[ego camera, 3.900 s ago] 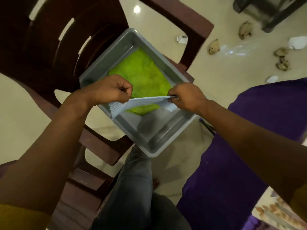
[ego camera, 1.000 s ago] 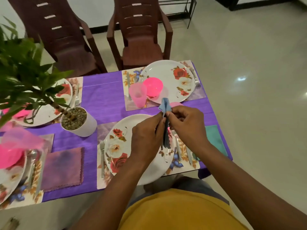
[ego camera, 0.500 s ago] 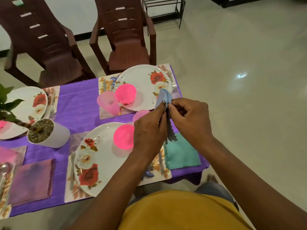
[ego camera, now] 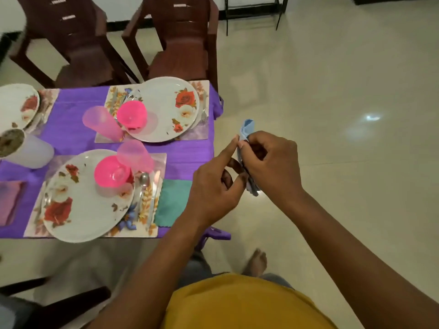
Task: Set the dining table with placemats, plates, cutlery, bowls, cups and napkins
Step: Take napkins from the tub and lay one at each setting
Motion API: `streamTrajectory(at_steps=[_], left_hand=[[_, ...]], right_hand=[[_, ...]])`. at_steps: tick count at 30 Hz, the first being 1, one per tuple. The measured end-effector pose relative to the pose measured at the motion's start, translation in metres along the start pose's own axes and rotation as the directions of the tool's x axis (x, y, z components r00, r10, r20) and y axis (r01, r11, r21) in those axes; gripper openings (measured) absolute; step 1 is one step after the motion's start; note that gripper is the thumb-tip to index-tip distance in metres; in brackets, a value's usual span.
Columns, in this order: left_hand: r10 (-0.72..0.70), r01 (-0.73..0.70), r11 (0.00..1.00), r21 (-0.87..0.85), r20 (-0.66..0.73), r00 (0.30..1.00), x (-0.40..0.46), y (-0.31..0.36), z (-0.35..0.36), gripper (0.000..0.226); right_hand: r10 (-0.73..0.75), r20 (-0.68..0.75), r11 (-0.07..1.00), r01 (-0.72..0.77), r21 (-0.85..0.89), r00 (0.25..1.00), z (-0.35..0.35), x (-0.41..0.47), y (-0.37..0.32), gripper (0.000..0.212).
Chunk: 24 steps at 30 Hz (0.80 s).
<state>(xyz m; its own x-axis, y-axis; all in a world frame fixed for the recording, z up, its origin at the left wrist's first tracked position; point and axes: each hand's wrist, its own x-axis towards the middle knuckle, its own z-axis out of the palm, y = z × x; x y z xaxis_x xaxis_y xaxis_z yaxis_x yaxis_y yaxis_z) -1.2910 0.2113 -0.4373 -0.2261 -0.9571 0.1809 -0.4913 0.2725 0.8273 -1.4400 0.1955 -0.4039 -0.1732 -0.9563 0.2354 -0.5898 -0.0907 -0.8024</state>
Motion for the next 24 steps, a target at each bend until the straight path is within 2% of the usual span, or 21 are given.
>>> streamTrajectory(at_steps=[5,8,11,15,21,24], left_hand=[[-0.125,0.123,0.992,-0.019,-0.139,0.982,0.010,0.014,0.029,0.052],[-0.055,0.061,0.998,0.027,-0.170,0.984,0.024,0.015,0.039,0.053],[0.066,-0.061,0.997,0.054,-0.102,0.993,0.045,0.015,0.047,0.048],[0.156,-0.156,0.987,-0.034,0.013,0.988,0.081,0.012,0.066,0.032],[0.155,-0.140,0.982,-0.125,0.115,0.981,0.147,0.004,0.094,0.017],[0.133,-0.118,0.987,-0.109,0.143,0.981,0.187,-0.003,0.098,0.017]], right_hand=[[-0.001,0.068,1.000,0.003,-0.031,0.998,-0.047,0.005,0.033,0.011],[0.029,0.103,1.000,-0.030,0.000,0.994,-0.069,0.012,0.048,0.004],[0.065,0.138,0.994,-0.077,0.080,0.988,-0.086,0.022,0.059,0.006],[0.055,0.172,0.985,-0.081,0.152,0.984,-0.102,0.044,0.077,0.019],[-0.039,0.271,0.996,0.015,0.090,0.962,-0.116,0.098,0.102,0.021],[-0.024,0.306,0.998,0.006,0.059,0.952,-0.121,0.137,0.113,0.021]])
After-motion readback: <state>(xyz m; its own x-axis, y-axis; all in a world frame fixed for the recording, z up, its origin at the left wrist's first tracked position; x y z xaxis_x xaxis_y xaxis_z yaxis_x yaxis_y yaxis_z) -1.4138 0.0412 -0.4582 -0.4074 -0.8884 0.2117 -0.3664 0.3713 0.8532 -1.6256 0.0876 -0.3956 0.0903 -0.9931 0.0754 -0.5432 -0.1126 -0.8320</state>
